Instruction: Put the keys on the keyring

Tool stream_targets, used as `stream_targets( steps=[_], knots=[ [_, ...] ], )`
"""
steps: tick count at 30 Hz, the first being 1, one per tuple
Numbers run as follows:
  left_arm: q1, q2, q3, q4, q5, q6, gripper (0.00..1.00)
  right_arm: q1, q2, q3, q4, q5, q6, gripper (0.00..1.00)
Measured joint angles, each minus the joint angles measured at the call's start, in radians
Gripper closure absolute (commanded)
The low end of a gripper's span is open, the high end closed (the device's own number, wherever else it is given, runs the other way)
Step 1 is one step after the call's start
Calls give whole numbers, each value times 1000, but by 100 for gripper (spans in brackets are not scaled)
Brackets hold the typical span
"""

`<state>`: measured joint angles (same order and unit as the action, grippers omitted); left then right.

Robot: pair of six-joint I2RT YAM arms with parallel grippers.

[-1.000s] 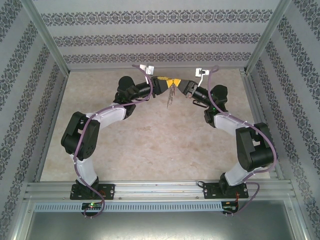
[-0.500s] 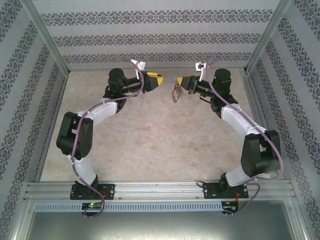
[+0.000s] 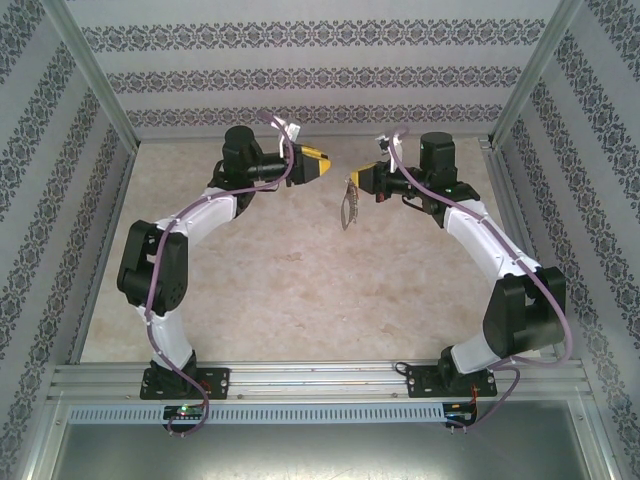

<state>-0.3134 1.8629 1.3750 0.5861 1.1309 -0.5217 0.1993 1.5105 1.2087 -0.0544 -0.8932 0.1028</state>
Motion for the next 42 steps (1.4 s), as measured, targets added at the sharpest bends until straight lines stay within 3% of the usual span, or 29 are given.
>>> stream_targets(
  steps=[20,42],
  knots=[
    [-60,72,70,-87,101,40,60,15,14,6,-18,-43,-24,100],
    [-79,74,69,-85,134,39,71,14,24,7,-17,-44,-24,100]
  ],
)
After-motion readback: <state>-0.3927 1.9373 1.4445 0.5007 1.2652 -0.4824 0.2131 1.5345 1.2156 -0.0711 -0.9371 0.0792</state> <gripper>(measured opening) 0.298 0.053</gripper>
